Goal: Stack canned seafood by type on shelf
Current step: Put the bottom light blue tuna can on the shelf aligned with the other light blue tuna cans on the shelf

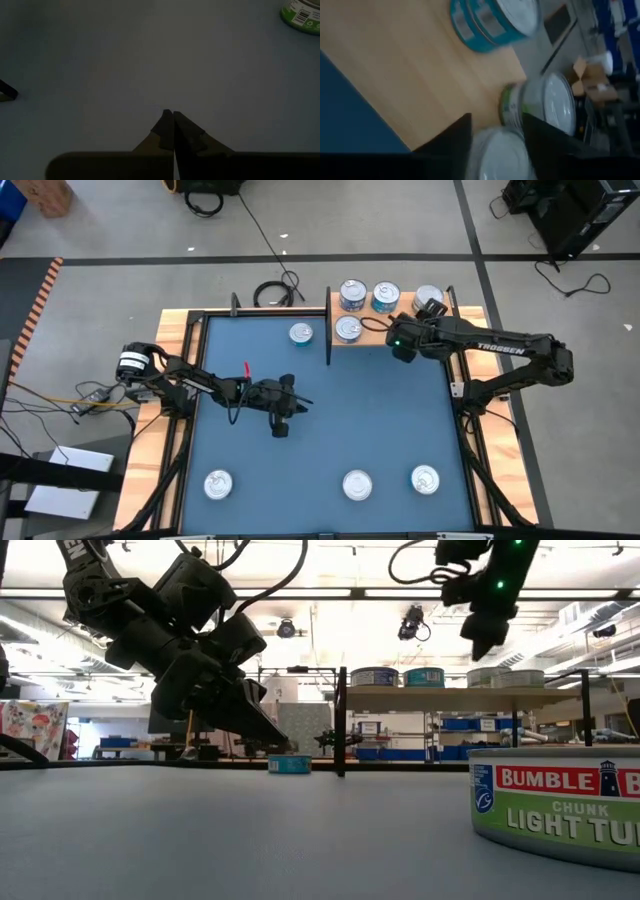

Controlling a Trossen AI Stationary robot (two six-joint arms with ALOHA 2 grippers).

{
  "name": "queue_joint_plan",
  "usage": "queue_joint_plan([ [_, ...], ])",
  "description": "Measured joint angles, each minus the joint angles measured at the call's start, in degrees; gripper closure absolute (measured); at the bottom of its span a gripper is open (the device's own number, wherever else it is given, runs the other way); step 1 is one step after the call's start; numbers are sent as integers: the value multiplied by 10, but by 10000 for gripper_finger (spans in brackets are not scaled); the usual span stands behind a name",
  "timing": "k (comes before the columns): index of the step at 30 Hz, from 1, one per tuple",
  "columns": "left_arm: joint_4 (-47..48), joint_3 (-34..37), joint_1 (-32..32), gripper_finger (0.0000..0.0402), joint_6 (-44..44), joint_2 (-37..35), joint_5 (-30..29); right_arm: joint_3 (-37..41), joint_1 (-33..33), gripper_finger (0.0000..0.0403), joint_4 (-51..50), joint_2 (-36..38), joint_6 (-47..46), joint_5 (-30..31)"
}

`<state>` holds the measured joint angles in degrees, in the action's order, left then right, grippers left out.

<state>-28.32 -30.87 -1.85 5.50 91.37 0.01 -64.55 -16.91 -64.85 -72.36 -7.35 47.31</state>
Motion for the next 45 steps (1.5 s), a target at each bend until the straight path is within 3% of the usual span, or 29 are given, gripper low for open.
queue_joint_plan([
  [5,1,0,0,401,0,0,0,-22,-32,362,-119,0,-85,-16],
  [7,0,0,0,401,0,0,0,-22,-49,390,-141,0,-112,-23],
  [11,0,0,0,401,0,0,0,-17,-86,387,-135,0,-140,-46],
  [21,0,0,0,401,0,0,0,11,-149,398,-84,0,-107,-82],
  [30,0,0,0,401,0,0,0,12,-159,400,-51,0,-90,-127],
  [45,-19,0,0,401,-10,0,-14,-2,-147,396,-37,7,-73,-92],
])
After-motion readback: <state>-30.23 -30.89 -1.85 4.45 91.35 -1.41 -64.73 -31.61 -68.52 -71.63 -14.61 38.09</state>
